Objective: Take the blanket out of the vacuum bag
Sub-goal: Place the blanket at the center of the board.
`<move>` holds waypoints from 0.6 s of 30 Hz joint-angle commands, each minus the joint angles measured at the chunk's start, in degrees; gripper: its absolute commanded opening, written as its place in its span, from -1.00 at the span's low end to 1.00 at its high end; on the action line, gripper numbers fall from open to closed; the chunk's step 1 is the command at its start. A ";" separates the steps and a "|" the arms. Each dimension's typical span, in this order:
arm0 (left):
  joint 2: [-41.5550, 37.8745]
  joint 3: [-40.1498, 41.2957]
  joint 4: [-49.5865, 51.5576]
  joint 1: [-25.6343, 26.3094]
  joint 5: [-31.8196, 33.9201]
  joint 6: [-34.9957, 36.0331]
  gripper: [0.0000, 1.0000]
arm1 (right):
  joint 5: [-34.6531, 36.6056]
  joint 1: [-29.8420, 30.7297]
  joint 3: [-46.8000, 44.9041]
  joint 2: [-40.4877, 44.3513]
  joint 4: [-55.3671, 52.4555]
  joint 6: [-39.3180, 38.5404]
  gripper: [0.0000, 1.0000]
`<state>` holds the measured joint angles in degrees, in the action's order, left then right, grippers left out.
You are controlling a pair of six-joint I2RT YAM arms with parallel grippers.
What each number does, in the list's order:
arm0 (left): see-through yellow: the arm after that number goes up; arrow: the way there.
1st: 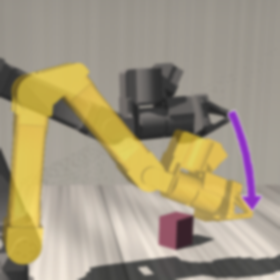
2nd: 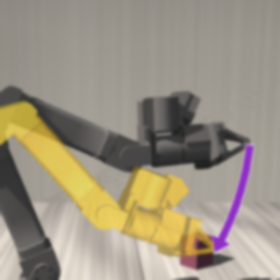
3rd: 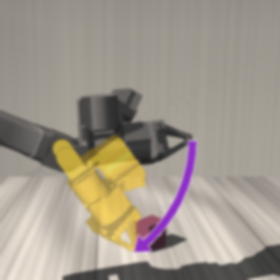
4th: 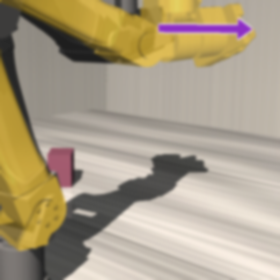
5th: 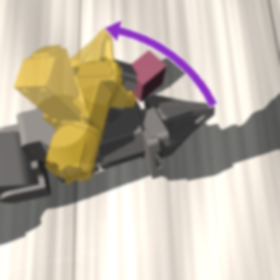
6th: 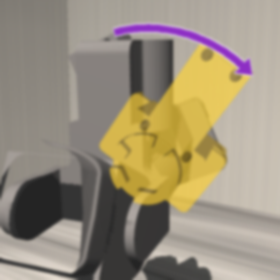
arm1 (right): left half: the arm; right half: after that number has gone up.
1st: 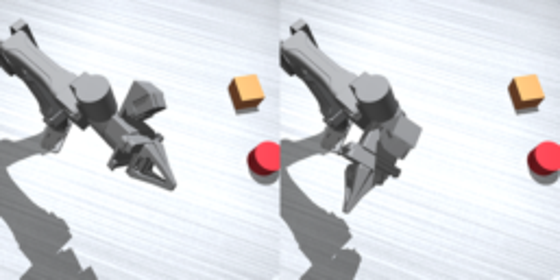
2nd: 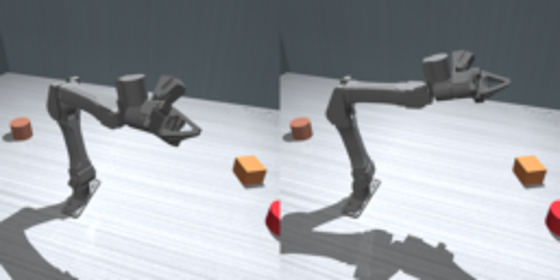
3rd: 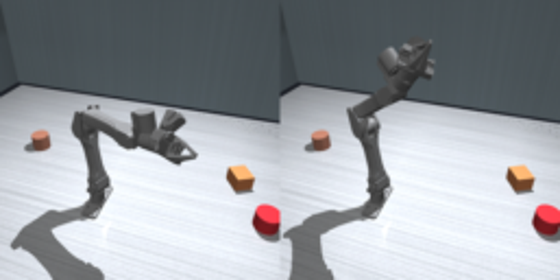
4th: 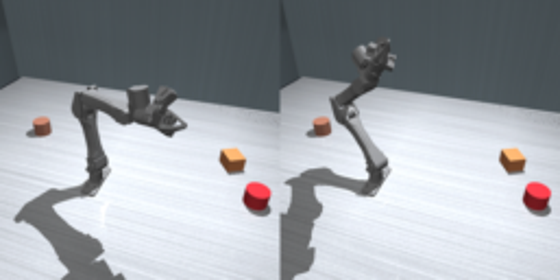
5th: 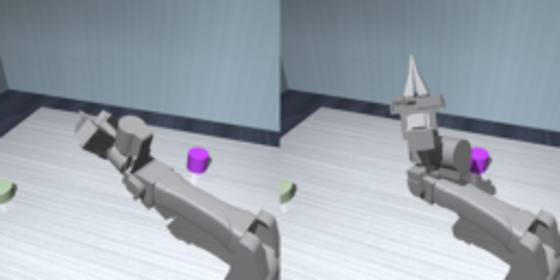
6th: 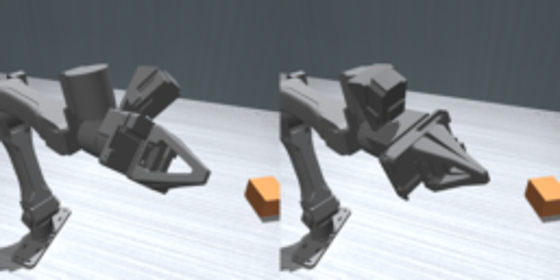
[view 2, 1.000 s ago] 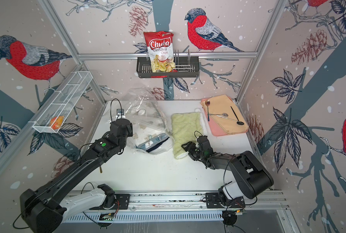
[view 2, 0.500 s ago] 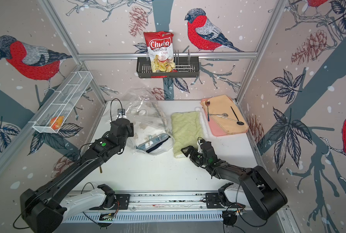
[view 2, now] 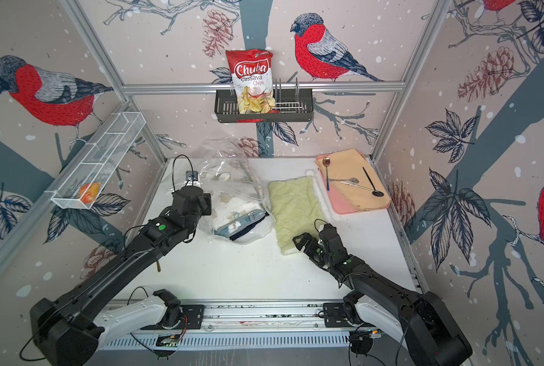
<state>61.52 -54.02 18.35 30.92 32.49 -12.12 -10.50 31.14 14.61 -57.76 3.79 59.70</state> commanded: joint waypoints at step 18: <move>-6.99 -0.68 -0.54 0.64 -29.94 -12.89 0.76 | -1.98 -1.26 3.42 -1.92 -5.49 -0.97 1.00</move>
<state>56.69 -55.64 18.68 31.16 8.78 -20.62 -8.51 30.41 18.61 -59.46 -2.39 57.41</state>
